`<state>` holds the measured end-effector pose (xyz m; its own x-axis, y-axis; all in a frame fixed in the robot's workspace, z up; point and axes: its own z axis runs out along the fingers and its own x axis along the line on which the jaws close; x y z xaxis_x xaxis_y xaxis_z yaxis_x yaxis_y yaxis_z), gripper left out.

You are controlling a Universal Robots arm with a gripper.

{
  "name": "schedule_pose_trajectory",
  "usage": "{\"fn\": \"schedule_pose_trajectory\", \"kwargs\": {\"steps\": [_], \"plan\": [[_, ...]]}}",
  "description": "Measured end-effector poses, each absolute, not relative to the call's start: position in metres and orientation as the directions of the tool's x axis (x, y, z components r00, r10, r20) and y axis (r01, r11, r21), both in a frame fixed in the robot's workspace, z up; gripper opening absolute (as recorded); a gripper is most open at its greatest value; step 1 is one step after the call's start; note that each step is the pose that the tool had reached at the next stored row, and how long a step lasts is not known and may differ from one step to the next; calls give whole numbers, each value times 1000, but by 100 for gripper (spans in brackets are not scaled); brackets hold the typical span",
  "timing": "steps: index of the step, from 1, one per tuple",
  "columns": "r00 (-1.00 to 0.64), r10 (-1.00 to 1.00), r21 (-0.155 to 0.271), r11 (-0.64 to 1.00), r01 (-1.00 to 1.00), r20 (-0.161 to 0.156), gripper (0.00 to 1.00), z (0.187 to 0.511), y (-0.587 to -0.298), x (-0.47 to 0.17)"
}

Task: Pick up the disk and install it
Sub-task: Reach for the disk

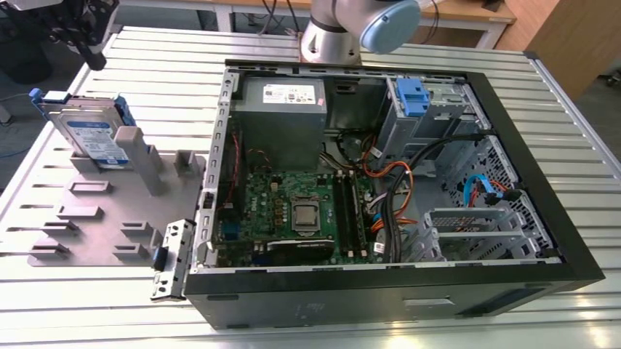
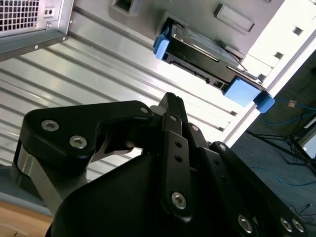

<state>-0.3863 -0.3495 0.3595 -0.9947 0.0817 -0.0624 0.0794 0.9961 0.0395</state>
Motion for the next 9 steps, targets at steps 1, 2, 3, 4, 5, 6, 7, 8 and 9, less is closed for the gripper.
{"fn": "schedule_pose_trajectory", "kwargs": {"steps": [1,2,3,4,5,6,7,8,9], "plan": [[-995,82,42,996,80,-53,11,359,-350,-386],[-996,82,45,996,80,-44,11,359,-350,-386],[-996,82,45,996,80,-42,11,359,-350,-386],[-996,82,45,996,80,-42,11,359,-350,-386],[-996,82,45,996,80,-42,11,359,-350,-386],[-996,82,45,996,80,-42,11,359,-350,-386],[-996,82,45,996,80,-42,11,359,-350,-387],[-996,82,45,996,80,-42,11,359,-350,-388],[-996,82,45,996,80,-42,11,359,-350,-390]]}}
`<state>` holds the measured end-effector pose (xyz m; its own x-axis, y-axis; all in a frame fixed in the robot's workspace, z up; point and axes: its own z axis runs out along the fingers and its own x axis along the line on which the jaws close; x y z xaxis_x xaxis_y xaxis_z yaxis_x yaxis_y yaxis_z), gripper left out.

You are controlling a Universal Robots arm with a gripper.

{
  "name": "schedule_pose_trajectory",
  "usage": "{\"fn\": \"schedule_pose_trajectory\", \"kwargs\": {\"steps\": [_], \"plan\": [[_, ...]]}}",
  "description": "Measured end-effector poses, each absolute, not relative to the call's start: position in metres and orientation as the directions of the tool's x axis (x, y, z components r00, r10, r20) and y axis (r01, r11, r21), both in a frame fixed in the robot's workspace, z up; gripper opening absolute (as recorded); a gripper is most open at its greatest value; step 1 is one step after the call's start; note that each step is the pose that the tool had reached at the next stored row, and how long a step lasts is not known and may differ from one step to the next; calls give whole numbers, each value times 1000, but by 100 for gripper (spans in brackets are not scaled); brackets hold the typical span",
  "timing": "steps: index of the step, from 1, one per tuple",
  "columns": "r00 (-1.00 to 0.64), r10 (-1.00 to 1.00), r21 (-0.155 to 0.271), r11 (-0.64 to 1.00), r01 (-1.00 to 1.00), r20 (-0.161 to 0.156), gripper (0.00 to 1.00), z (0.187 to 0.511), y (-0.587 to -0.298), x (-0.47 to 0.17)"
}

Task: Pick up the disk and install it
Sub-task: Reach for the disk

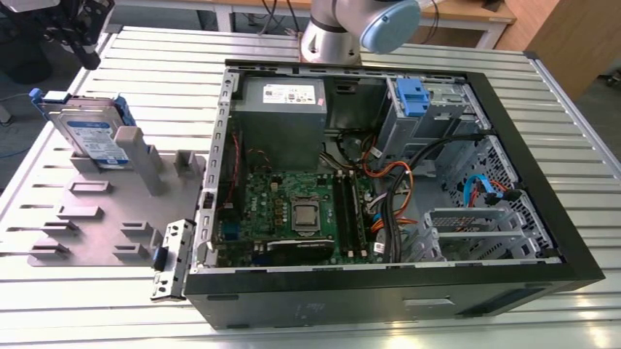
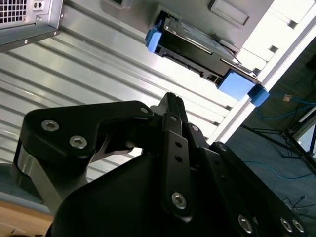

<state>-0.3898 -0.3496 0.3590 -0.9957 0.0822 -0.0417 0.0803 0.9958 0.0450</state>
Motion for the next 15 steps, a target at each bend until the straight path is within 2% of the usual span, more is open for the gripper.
{"fn": "schedule_pose_trajectory", "kwargs": {"steps": [15], "plan": [[-996,82,43,996,80,-38,11,352,-352,-416]]}}
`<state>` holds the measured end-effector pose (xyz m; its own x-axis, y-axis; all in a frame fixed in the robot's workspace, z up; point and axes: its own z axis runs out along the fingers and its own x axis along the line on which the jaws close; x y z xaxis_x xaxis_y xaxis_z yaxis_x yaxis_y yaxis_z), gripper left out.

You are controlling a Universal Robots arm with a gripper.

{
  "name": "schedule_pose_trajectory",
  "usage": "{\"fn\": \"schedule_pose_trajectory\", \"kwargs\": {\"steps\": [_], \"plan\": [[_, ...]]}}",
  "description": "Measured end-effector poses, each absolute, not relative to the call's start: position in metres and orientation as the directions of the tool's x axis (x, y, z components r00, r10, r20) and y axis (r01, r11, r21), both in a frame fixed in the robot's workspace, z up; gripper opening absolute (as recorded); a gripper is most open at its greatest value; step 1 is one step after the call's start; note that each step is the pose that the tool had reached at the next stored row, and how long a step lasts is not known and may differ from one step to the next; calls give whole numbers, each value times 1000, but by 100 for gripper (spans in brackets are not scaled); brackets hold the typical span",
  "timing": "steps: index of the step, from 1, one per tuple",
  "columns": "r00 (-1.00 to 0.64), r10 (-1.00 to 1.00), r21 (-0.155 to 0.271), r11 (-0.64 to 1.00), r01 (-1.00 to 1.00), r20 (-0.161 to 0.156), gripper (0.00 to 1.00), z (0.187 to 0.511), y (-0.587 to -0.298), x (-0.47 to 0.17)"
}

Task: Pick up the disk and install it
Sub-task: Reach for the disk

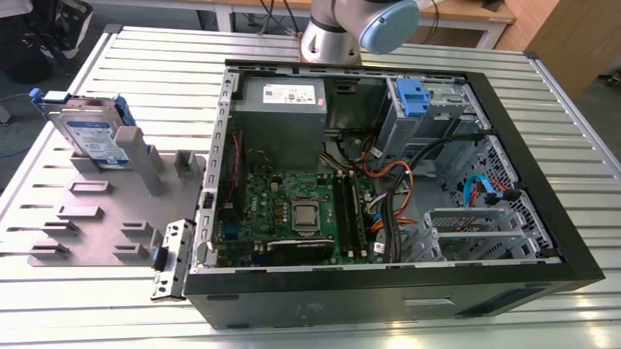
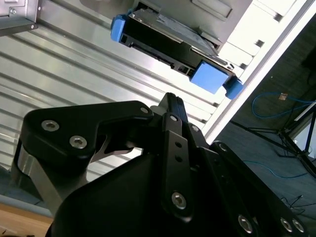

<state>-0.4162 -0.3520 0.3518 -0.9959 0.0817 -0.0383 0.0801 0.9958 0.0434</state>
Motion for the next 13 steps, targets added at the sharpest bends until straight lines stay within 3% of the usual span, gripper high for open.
{"fn": "schedule_pose_trajectory", "kwargs": {"steps": [13], "plan": [[-997,82,40,996,82,0,11,350,-375,-416]]}}
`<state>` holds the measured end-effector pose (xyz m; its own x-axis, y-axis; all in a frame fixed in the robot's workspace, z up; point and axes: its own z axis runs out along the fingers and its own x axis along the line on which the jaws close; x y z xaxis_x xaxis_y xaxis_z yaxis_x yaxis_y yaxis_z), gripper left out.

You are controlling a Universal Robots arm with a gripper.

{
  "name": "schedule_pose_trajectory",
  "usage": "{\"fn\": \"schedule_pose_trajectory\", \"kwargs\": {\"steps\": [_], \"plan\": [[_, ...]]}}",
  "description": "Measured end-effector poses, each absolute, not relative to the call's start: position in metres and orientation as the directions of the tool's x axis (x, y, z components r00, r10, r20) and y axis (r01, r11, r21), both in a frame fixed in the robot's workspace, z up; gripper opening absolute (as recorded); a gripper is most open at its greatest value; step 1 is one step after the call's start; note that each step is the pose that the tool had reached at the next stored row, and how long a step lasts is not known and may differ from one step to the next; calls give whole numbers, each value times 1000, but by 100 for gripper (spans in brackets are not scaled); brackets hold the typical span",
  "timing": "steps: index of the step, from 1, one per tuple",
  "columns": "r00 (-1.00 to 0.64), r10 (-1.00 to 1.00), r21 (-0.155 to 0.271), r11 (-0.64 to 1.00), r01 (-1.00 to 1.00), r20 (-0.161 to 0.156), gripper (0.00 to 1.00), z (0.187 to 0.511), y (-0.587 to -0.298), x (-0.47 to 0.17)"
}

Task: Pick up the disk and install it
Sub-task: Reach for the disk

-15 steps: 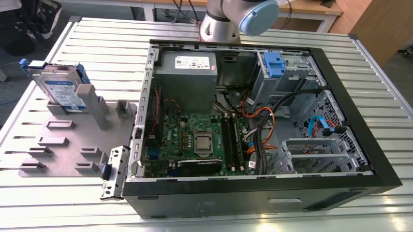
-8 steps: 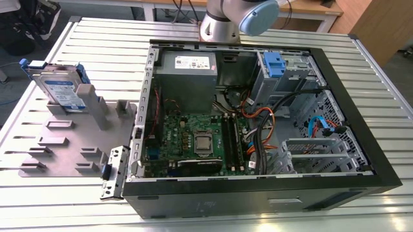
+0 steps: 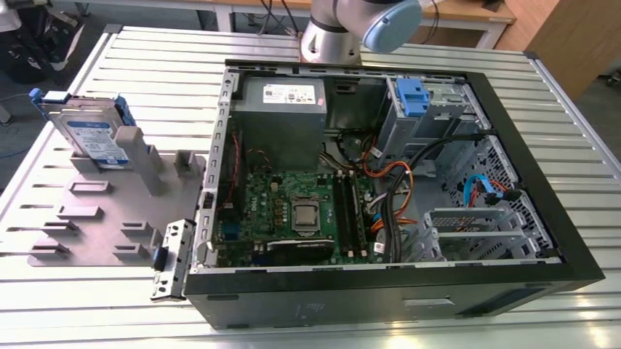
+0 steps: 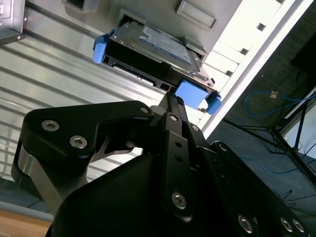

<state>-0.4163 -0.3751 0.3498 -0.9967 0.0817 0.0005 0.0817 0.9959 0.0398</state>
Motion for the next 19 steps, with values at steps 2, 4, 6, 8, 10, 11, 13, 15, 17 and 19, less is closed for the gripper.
{"fn": "schedule_pose_trajectory", "kwargs": {"steps": [2,4,6,8,10,11,13,15,17,19], "plan": [[-997,82,39,996,82,10,11,349,-380,-416],[-997,82,39,996,82,15,11,349,-382,-416],[-997,82,39,996,82,15,11,348,-382,-416],[-997,82,38,996,82,15,11,349,-382,-416],[-997,82,39,996,82,15,11,348,-383,-415],[-997,81,39,996,82,15,11,348,-384,-414],[-997,82,39,996,82,15,11,348,-386,-410],[-997,82,39,996,82,15,11,348,-387,-408],[-997,82,39,996,82,15,11,348,-387,-408],[-997,82,38,996,82,16,11,348,-387,-408]]}}
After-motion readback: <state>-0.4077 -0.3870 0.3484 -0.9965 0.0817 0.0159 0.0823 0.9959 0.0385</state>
